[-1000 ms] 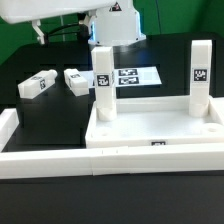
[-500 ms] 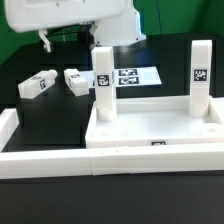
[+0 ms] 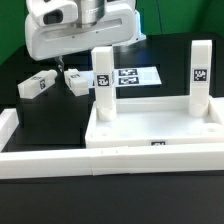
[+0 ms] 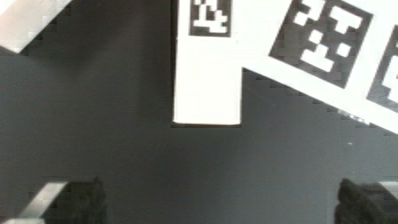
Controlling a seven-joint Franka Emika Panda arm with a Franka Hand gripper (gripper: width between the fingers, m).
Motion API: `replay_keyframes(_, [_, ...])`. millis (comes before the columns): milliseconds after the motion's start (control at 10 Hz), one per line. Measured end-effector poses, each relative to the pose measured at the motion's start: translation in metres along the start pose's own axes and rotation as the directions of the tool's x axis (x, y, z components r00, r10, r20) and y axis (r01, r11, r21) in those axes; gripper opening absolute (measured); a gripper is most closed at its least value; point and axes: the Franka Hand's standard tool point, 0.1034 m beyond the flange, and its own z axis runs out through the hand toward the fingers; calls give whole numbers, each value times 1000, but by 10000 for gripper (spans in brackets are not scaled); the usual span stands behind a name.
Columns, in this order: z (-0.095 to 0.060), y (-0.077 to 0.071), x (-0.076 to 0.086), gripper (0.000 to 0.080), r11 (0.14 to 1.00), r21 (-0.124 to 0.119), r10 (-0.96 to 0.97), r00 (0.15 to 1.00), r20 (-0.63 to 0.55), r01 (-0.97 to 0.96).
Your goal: Assemble desk
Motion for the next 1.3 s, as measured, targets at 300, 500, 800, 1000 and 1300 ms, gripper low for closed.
replay_keyframes(300, [13, -7, -5, 648, 1000, 29, -15, 988, 153, 11])
replay_keyframes(500, [22, -3, -13, 648, 999, 43, 5, 986, 168, -12])
replay_keyframes(800, [23, -3, -13, 648, 999, 43, 4, 986, 169, -11])
replay_keyframes(1000, [31, 6, -23, 648, 999, 39, 20, 981, 191, -28])
replay_keyframes(1300, [35, 10, -27, 648, 998, 38, 43, 977, 209, -52])
